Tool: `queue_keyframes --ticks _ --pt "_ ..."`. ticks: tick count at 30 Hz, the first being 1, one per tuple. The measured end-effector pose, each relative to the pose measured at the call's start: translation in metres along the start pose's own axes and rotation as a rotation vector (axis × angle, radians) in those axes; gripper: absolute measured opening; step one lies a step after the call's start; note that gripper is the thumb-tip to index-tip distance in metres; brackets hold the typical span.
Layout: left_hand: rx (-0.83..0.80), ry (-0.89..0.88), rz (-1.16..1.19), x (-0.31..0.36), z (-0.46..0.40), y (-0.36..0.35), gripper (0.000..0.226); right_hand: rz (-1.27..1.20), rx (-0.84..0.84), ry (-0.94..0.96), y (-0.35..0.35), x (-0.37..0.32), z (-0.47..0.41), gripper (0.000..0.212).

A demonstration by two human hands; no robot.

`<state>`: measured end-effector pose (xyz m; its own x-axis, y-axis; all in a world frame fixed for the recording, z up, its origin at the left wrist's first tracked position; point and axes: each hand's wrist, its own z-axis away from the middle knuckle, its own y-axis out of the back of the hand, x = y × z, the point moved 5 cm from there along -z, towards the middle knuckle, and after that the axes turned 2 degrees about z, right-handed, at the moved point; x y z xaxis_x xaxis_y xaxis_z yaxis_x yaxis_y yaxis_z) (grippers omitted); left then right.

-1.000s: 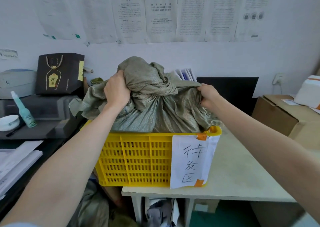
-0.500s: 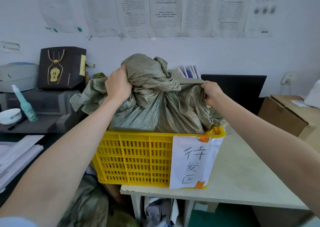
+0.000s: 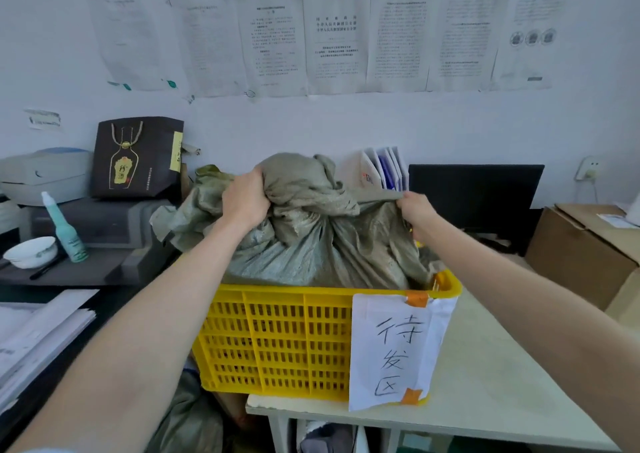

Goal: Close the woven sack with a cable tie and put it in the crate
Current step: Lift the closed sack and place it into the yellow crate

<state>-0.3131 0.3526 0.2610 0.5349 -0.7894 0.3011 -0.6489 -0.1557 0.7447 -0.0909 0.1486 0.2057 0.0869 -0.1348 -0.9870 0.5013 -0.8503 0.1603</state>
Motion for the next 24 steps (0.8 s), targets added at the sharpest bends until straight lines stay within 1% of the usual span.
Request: queue_keyframes --ticks 3,5,6,7,8,10,12,13,14,15,16,18,19,20,22,24 --pt "-0.083 0.047 -0.058 -0.013 0.019 -0.036 0.032 0.148 -0.088 -0.062 -0.007 0.029 0.01 0.024" --pt "-0.144 0.078 -0.154 -0.023 0.023 -0.052 0.042 0.23 -0.165 -0.084 -0.011 0.045 0.012 0.027" --pt "-0.163 0.078 -0.173 -0.026 0.022 -0.055 0.047 0.279 -0.231 -0.088 -0.014 0.049 0.015 0.03" --pt "-0.187 0.071 -0.177 -0.027 0.02 -0.055 0.051 0.313 -0.31 -0.099 -0.017 0.054 0.017 0.038" --pt "-0.21 0.061 -0.174 -0.028 0.019 -0.056 0.053 0.349 -0.382 -0.124 -0.019 0.058 0.019 0.052" --pt "-0.224 0.034 -0.19 -0.028 0.019 -0.056 0.056 0.486 -0.448 -0.153 -0.021 0.069 0.015 0.079" --pt "-0.213 0.014 -0.221 -0.026 0.023 -0.058 0.058 0.705 -0.43 -0.132 -0.022 0.08 0.008 0.101" --pt "-0.203 0.005 -0.24 -0.023 0.025 -0.06 0.058 0.796 -0.411 -0.109 -0.023 0.084 0.002 0.107" --pt "-0.188 0.0 -0.257 -0.021 0.026 -0.061 0.057 0.848 -0.383 -0.093 -0.025 0.086 -0.002 0.108" --pt "-0.171 0.004 -0.268 -0.019 0.026 -0.061 0.056 0.858 -0.352 -0.075 -0.026 0.086 -0.006 0.103" --pt "-0.15 0.014 -0.27 -0.017 0.024 -0.06 0.054 0.856 -0.327 -0.047 -0.026 0.084 -0.009 0.093" --pt "-0.095 0.033 -0.237 -0.012 0.018 -0.055 0.05 0.87 -0.261 0.055 -0.024 0.078 -0.018 0.061" --pt "-0.061 0.033 -0.206 -0.008 0.014 -0.052 0.048 0.878 -0.206 0.102 -0.02 0.074 -0.023 0.044" --pt "-0.028 0.027 -0.177 -0.002 0.009 -0.047 0.048 0.857 -0.144 0.118 -0.015 0.07 -0.028 0.032" --pt "0.035 -0.008 -0.134 0.011 -0.002 -0.039 0.049 0.736 -0.045 0.083 -0.008 0.064 -0.034 0.022" --pt "0.102 -0.022 -0.094 0.023 -0.018 -0.029 0.045 0.604 -0.009 0.034 -0.005 0.059 -0.039 0.02"
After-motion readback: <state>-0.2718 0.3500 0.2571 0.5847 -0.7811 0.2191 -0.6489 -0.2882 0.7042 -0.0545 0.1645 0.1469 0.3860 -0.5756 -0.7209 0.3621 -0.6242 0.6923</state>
